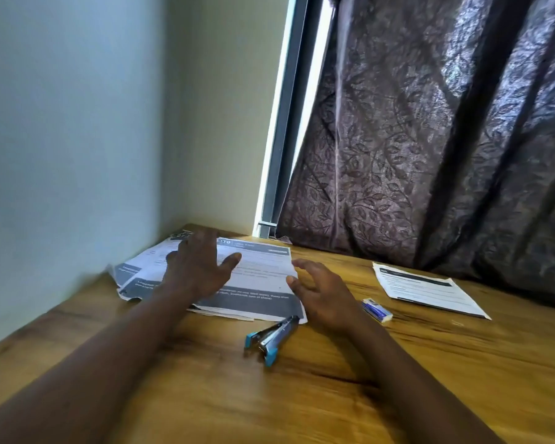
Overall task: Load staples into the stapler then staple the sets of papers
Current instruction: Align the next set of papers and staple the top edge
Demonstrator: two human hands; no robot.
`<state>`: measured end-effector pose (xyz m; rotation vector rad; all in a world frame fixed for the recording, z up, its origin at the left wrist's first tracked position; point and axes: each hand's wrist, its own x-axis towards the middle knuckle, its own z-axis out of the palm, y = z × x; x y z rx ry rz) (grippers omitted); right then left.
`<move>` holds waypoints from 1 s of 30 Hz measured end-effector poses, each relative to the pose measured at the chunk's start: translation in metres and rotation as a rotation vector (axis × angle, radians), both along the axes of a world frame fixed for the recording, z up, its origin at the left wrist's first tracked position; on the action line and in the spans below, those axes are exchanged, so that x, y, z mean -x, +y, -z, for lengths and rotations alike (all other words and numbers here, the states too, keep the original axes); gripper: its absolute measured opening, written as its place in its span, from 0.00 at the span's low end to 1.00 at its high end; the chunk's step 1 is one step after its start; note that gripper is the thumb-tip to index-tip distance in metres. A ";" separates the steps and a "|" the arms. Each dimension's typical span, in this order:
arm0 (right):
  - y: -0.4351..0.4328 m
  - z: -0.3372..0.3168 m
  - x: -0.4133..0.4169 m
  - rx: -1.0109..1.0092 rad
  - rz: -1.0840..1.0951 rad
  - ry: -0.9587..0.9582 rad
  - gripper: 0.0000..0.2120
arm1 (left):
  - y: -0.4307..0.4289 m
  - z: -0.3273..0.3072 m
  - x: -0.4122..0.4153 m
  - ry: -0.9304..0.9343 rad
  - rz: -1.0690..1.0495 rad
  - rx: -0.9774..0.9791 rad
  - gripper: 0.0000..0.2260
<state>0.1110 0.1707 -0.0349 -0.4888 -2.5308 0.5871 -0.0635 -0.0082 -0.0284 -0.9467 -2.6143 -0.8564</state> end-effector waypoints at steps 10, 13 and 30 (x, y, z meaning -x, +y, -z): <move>-0.008 0.015 0.037 -0.131 0.052 -0.301 0.28 | 0.003 0.010 0.021 -0.096 -0.054 0.210 0.33; -0.008 0.015 0.037 -0.139 0.066 -0.283 0.27 | 0.003 0.006 0.022 -0.072 -0.055 0.053 0.28; 0.007 0.004 0.026 0.601 0.118 0.417 0.26 | 0.005 -0.021 0.003 0.238 0.278 -0.721 0.18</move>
